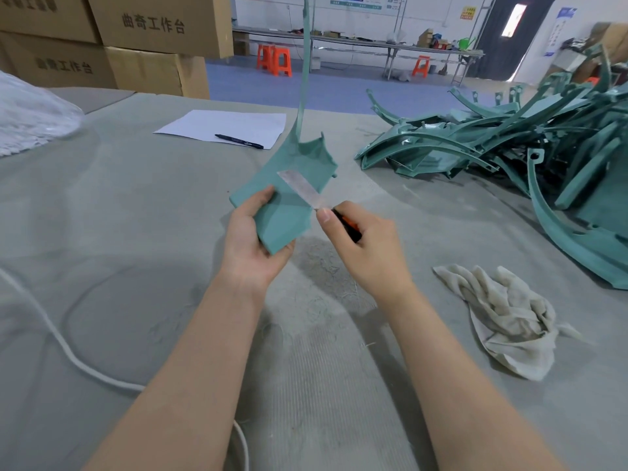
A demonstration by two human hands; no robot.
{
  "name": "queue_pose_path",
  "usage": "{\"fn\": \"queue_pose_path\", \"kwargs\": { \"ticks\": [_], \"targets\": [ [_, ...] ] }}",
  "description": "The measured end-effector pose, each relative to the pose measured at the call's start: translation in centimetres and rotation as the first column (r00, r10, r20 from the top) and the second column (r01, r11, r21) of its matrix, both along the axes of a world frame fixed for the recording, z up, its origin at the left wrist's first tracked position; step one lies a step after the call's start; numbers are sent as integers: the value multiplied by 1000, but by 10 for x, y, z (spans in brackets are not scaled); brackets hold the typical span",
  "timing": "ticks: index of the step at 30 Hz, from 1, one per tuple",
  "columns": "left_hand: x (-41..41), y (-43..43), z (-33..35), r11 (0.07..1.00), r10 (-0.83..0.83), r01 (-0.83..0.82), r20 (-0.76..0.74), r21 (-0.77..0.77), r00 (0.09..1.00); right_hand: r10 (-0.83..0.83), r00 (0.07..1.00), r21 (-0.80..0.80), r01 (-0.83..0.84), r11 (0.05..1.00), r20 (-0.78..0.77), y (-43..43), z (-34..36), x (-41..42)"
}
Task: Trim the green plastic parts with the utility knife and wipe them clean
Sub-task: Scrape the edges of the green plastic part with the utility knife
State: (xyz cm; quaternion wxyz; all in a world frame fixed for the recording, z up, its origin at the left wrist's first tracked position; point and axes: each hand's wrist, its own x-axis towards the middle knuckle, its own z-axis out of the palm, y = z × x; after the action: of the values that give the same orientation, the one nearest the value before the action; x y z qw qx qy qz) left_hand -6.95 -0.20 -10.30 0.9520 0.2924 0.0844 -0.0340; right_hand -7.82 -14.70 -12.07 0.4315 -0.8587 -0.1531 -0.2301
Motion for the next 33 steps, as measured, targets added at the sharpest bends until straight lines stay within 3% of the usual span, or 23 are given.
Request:
{"fn": "queue_pose_path", "kwargs": {
  "ticks": [9,12,15,18,33],
  "targets": [
    [7,11,-1,990,109,-111,-31,-88,994,161,985,-141,-168,976,-56,15,-1,-8],
    [8,13,-1,986,122,-123,-14,-112,992,76,997,-9,-76,997,3,13,2,-7],
    [6,9,0,995,79,-80,-18,-64,997,-132,990,131,125,984,52,2,5,-3],
    [4,6,0,999,11,-11,-17,-35,1000,-260,964,148,249,957,61,-7,6,2],
    [2,4,2,995,-99,99,-4,-14,995,-313,947,103,305,947,74,-11,4,3]
  ]
}}
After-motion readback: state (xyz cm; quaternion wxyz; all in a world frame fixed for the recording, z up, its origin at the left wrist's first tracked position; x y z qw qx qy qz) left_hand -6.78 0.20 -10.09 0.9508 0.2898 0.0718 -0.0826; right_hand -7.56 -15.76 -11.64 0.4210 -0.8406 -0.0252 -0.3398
